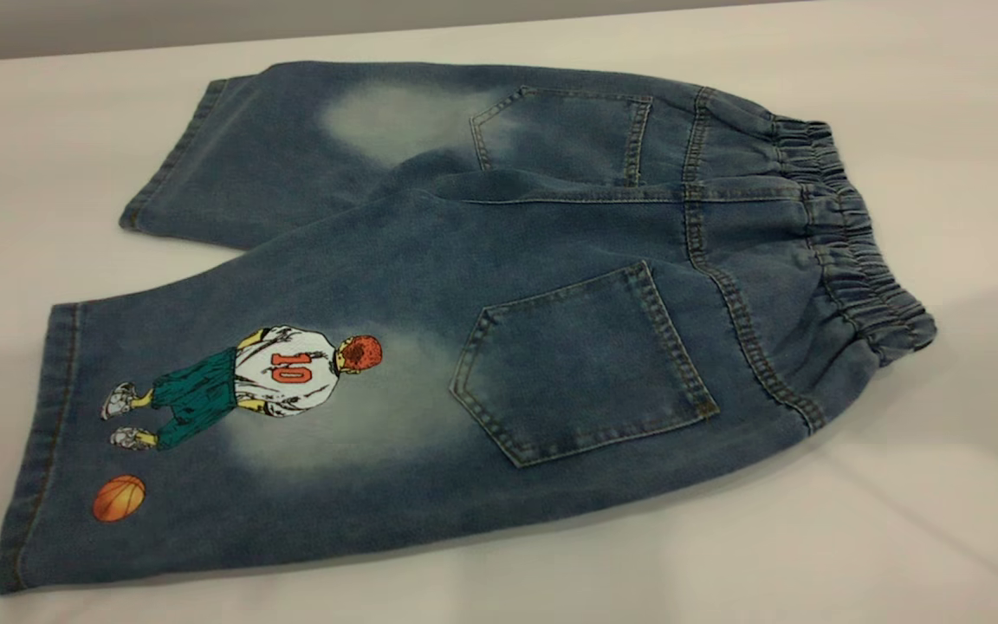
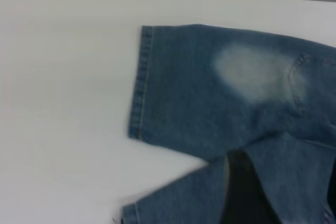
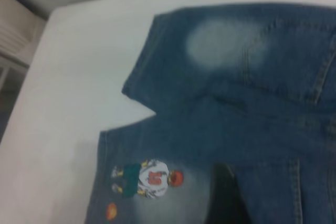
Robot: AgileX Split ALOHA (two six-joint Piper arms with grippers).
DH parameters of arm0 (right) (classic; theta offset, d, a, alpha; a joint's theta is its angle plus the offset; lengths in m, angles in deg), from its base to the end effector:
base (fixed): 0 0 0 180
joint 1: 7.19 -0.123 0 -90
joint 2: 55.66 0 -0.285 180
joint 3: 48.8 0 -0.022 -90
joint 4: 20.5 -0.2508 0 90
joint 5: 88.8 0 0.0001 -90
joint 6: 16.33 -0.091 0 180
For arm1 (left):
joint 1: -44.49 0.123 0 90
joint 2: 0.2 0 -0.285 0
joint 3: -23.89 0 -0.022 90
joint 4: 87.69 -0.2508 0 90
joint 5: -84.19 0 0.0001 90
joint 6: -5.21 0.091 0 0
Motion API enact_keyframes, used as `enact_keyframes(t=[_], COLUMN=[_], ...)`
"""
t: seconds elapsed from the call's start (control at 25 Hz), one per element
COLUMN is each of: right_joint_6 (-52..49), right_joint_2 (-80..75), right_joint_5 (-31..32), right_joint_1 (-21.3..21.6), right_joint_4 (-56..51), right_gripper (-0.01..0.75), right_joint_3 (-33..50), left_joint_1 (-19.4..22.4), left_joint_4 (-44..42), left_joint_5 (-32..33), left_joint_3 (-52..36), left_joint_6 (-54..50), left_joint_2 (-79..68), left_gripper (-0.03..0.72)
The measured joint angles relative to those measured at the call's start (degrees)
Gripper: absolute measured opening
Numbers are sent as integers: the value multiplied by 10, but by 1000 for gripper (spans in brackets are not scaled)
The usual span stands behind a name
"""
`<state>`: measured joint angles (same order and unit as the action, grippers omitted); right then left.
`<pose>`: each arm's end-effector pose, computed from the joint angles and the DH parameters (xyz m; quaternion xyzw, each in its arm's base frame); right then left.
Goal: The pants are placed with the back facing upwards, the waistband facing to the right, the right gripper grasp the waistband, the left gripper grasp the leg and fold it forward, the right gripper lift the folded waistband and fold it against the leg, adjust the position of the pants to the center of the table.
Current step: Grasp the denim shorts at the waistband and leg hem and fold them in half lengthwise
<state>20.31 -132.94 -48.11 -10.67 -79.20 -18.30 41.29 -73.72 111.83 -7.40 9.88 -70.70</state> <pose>0.2355 0.0652 0.2949 -0.0333 0.8809 0.3239 0.3435 0.2244 -0.0228 0.3053 -0.0116 0.9004 -0.0916 0.4252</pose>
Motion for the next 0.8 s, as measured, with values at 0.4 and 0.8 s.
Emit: enact_keyframes(t=[0.4, 0.8], right_joint_6=[68, 207], right_joint_2=[-129, -243], right_joint_5=[37, 9], right_joint_1=[0, 0], right_joint_4=[-29, -143], right_gripper=[386, 386], right_joint_3=[0, 60], left_joint_1=[1, 1], left_joint_4=[-4, -5], left_joint_5=[-18, -4], left_joint_3=[9, 35], left_joint_6=[0, 0], left_joint_2=[-14, -13], left_gripper=[360, 360])
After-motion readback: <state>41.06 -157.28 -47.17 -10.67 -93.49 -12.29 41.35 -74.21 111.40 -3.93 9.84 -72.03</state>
